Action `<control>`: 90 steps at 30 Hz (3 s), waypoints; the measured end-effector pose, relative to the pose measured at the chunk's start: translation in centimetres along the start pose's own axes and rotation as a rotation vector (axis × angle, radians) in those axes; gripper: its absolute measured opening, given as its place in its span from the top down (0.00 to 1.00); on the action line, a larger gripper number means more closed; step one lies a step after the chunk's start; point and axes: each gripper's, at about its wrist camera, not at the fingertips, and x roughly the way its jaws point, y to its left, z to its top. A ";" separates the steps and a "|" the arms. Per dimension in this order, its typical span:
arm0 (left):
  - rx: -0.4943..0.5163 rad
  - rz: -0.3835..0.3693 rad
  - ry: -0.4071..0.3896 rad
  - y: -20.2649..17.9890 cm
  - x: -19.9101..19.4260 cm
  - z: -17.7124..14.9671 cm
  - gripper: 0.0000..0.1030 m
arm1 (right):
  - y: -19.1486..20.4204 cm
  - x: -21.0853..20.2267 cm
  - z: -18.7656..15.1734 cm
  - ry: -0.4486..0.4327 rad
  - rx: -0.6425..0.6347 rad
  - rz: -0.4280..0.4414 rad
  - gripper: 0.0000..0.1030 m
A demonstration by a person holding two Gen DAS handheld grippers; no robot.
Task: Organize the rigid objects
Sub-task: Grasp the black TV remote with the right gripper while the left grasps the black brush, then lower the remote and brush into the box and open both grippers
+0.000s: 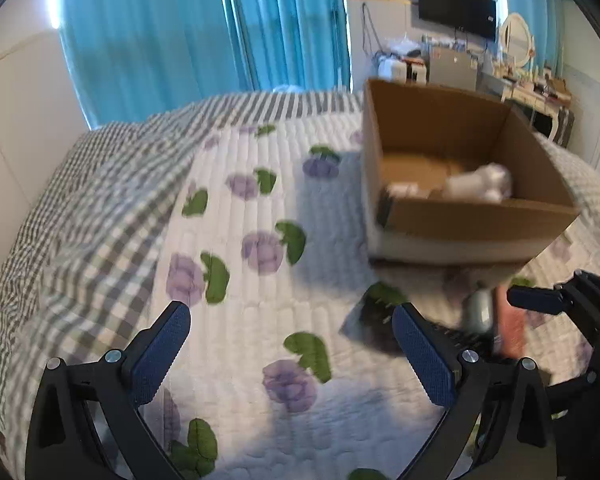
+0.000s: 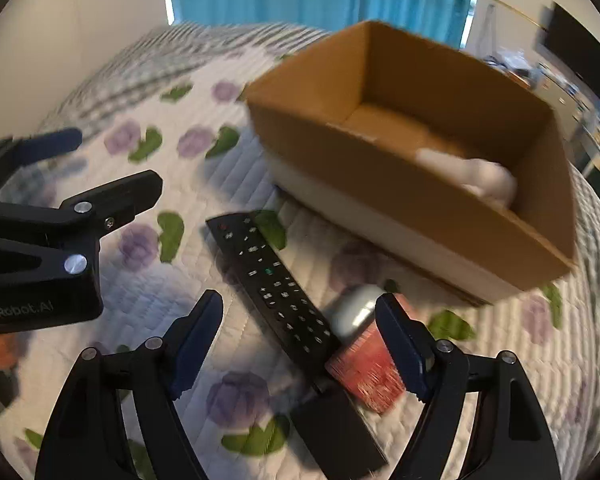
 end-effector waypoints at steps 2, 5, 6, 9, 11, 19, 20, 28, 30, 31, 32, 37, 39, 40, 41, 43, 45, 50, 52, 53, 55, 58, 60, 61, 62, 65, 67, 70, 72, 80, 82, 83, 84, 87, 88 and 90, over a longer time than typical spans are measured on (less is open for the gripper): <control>-0.023 0.001 0.022 0.6 0.7 -0.6 0.00 | 0.2 2.0 -0.2 0.036 -0.007 0.026 0.39; -0.052 0.003 0.030 1.1 0.9 -0.9 0.00 | 0.3 4.3 -0.5 0.077 -0.009 0.035 0.53; -0.060 0.006 0.031 1.2 0.9 -1.0 0.00 | 0.5 4.7 -0.6 0.068 -0.022 0.022 0.53; -0.068 0.009 0.030 1.4 0.8 -1.2 0.00 | 0.8 5.4 -0.5 0.057 -0.052 -0.012 0.62; -0.074 0.017 0.027 1.5 0.8 -1.3 0.00 | 0.5 5.2 -0.3 0.053 -0.020 -0.006 0.73; -0.098 0.054 0.040 0.7 -0.4 -1.1 0.00 | -0.2 -2.8 -0.7 -0.067 -0.004 0.038 0.82; -0.094 0.051 0.040 0.3 -0.7 -1.1 0.00 | -0.5 -3.7 -0.9 -0.070 0.005 0.042 0.82; -0.089 -0.036 0.043 -5.9 -2.9 -0.8 0.00 | -5.1 -9.2 -3.5 -0.019 0.068 -0.055 0.82; -0.094 -0.070 0.056 -7.8 -2.9 -0.8 0.00 | -6.9 -9.2 -4.8 0.003 0.096 -0.092 0.82; -0.091 -0.088 0.062 -9.0 -2.9 -0.9 0.00 | -7.9 -9.4 -5.5 0.011 0.111 -0.100 0.82; -0.080 -0.110 0.071 -10.1 -2.8 -1.2 0.00 | -8.9 -9.4 -6.5 0.024 0.131 -0.110 0.82; -0.017 -0.166 0.141 -14.6 -2.2 -3.7 0.00 | -12.3 -9.7 -9.6 0.055 0.212 -0.110 0.82; -0.019 -0.146 0.167 -15.5 -1.8 -4.4 0.00 | -12.9 -9.4 -9.9 0.059 0.237 -0.109 0.82; -0.022 -0.146 0.177 -15.9 -1.6 -4.7 0.00 | -13.1 -9.3 -10.0 0.062 0.246 -0.108 0.82; -0.021 -0.150 0.182 -16.2 -1.4 -4.8 0.00 | -13.0 -9.0 -10.0 0.065 0.248 -0.109 0.82; -0.006 -0.147 0.188 -16.6 -1.4 -5.3 0.00 | -12.9 -8.8 -10.2 0.066 0.250 -0.110 0.82; 0.012 -0.152 0.185 -16.8 -1.6 -5.8 0.00 | -12.9 -8.7 -10.5 0.066 0.254 -0.104 0.82; 0.099 -0.187 0.211 -18.5 -1.2 -7.0 0.00 | -12.6 -8.3 -10.3 0.072 0.257 -0.104 0.82; 0.144 -0.157 0.213 -19.2 -0.5 -7.1 0.00 | -12.6 -8.2 -10.3 0.076 0.255 -0.107 0.82; 0.153 -0.141 0.207 -19.4 -0.1 -7.1 0.00 | -12.6 -8.1 -10.3 0.077 0.255 -0.107 0.82; 0.159 -0.128 0.208 -19.5 0.7 -7.0 0.00 | -12.7 -8.1 -10.3 0.079 0.260 -0.106 0.82; 0.142 -0.189 0.220 -19.3 1.0 -7.0 0.12 | -12.7 -7.9 -10.4 0.083 0.264 -0.101 0.82; 0.152 -0.222 0.224 -19.5 0.9 -7.1 0.23 | -12.8 -7.7 -10.3 0.085 0.265 -0.100 0.82; 0.165 -0.212 0.218 -19.7 0.7 -7.2 0.23 | -12.8 -7.7 -10.3 0.086 0.265 -0.100 0.82; 0.174 -0.208 0.212 -19.8 0.6 -7.2 0.24 | -12.7 -7.7 -10.3 0.086 0.263 -0.101 0.82; 0.153 -0.212 0.213 -19.4 0.3 -7.2 0.24 | -12.5 -7.9 -10.2 0.080 0.256 -0.112 0.82; 0.135 -0.200 0.209 -19.0 0.0 -7.1 0.24 | -12.5 -8.1 -10.1 0.075 0.255 -0.116 0.82; 0.117 -0.167 0.191 -18.2 -0.6 -6.7 0.25 | -12.3 -8.5 -9.9 0.068 0.255 -0.124 0.82; 0.095 -0.163 0.179 -17.5 -1.2 -6.3 0.25 | -12.1 -8.8 -9.8 0.061 0.253 -0.128 0.82; 0.055 -0.154 0.076 -15.1 -5.6 -3.4 0.26 | -10.7 -11.5 -8.8 0.019 0.237 -0.153 0.82; 0.053 -0.157 0.053 -14.8 -5.9 -2.3 0.26 | -10.3 -12.5 -8.4 0.004 0.235 -0.154 0.82; 0.051 -0.160 0.037 -14.1 -6.5 -2.0 0.26 | -10.3 -12.9 -8.3 -0.001 0.234 -0.150 0.82; 0.048 -0.159 0.020 -13.4 -6.7 -1.5 0.26 | -10.1 -13.5 -8.0 -0.013 0.231 -0.145 0.82; 0.044 -0.152 -0.039 -11.8 -8.3 0.1 0.26 | -9.4 -15.3 -7.1 -0.050 0.210 -0.155 0.82; 0.042 -0.151 -0.055 -11.5 -8.9 0.7 0.26 | -9.2 -16.1 -6.7 -0.066 0.206 -0.154 0.82; 0.037 -0.150 -0.084 -10.8 -10.0 1.6 0.26 | -9.0 -17.1 -5.8 -0.089 0.194 -0.154 0.82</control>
